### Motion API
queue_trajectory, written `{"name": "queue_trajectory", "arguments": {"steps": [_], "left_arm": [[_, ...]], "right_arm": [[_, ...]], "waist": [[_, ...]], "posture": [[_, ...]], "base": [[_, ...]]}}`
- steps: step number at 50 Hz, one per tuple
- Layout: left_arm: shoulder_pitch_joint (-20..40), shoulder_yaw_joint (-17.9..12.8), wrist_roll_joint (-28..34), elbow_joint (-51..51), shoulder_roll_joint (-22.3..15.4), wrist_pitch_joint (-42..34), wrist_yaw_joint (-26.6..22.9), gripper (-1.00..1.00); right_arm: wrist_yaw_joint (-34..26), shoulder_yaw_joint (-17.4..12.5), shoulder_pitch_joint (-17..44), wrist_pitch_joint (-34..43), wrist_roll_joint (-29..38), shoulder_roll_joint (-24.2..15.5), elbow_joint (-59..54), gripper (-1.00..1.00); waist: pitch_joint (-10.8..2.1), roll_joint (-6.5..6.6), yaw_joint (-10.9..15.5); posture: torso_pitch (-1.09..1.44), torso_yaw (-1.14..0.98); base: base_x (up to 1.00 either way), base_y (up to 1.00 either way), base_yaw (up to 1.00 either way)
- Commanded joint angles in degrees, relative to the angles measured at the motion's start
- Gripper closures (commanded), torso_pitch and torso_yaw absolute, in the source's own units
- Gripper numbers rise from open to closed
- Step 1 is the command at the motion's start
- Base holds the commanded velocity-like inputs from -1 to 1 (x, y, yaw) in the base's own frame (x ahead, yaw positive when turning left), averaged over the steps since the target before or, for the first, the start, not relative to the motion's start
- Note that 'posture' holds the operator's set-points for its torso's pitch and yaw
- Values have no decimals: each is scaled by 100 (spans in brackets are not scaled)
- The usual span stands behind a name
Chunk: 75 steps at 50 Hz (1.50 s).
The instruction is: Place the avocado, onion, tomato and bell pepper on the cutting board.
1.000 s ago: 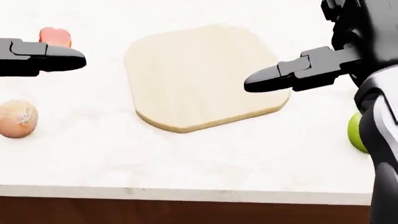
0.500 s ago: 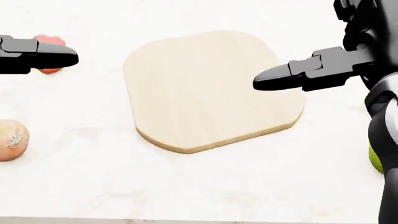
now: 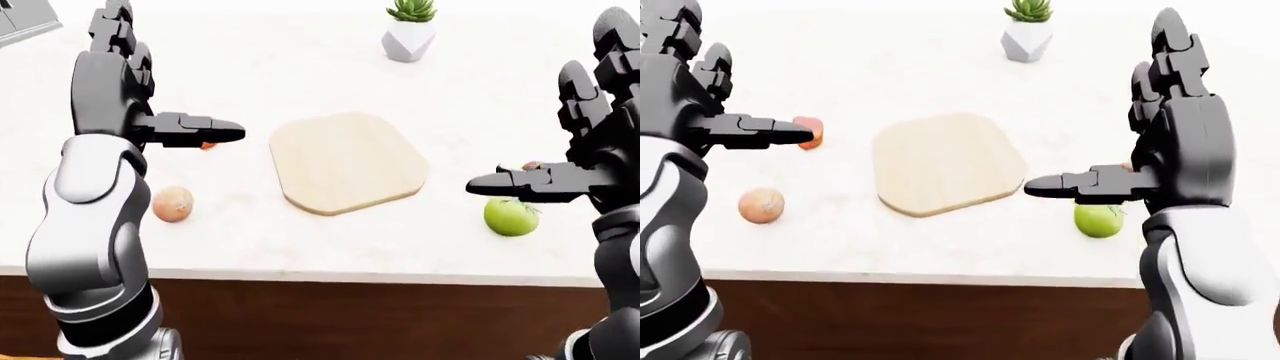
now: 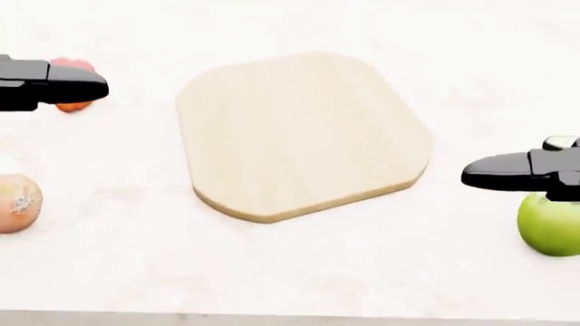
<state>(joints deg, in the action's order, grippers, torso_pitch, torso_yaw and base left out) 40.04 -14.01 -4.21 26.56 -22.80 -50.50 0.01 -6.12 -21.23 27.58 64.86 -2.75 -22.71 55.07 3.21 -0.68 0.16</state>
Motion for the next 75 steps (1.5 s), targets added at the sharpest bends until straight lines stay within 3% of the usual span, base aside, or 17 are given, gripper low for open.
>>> {"name": "queue_trajectory", "arguments": {"steps": [1, 5, 12, 20, 26, 34, 37, 38, 45, 59, 69, 75], "left_arm": [[180, -54, 40, 117, -55, 184, 18, -100], [166, -24, 84, 52, -23, 262, 20, -100], [249, 9, 133, -84, -14, 343, -10, -100], [266, 58, 199, -122, 20, 364, -36, -100], [252, 43, 237, -80, 27, 331, -64, -100], [207, 32, 272, -83, 41, 361, -88, -100], [217, 40, 287, -116, 46, 390, -84, -100], [211, 49, 294, -133, 52, 410, -85, -100], [192, 61, 316, -150, 76, 447, -95, -100], [315, 119, 358, -227, 80, 439, -122, -100], [301, 129, 428, -212, 106, 432, -170, -100], [276, 126, 469, -183, 115, 427, -191, -100]], "right_arm": [[-15, -105, 5, -104, 87, -95, 134, -100], [-50, -219, -288, -128, 209, -3, 264, -100], [-179, -765, -687, -212, 238, -69, 493, -100], [-129, -549, -1087, -440, 656, 241, 477, -100], [-235, -623, -1599, -811, 861, 626, 493, -100], [-401, -960, -2064, -1180, 949, 937, 493, -100], [-198, -556, -1984, -1040, 1231, 1004, 493, -100], [-128, -420, -1959, -1049, 1319, 1043, 446, -91], [-3, -310, -2059, -1452, 1433, 1253, 61, -79], [-315, -878, -2564, -1477, 1260, 1462, 452, -74], [-444, -996, -2818, -1703, 1268, 1675, 493, -69], [-356, -847, -2939, -2033, 1287, 1828, 231, -62]], "waist": [[-114, -6, 8], [-113, -12, 11], [-125, -23, 13], [-158, -45, 1], [-181, -47, 15], [-209, -38, 13], [-212, -37, 17], [-217, -35, 11], [-245, -12, 4], [-232, -14, 1], [-217, -8, -17], [-214, 2, -28]], "posture": [[0, 0], [0, 0], [0, 0], [0, 0], [0, 0], [0, 0], [0, 0], [0, 0], [0, 0], [0, 0], [0, 0], [0, 0]], "base": [[0, 0, 0], [0, 0, 0], [0, 0, 0], [0, 0, 0], [0, 0, 0], [0, 0, 0], [0, 0, 0], [0, 0, 0], [0, 0, 0], [0, 0, 0], [0, 0, 0], [0, 0, 0]]}}
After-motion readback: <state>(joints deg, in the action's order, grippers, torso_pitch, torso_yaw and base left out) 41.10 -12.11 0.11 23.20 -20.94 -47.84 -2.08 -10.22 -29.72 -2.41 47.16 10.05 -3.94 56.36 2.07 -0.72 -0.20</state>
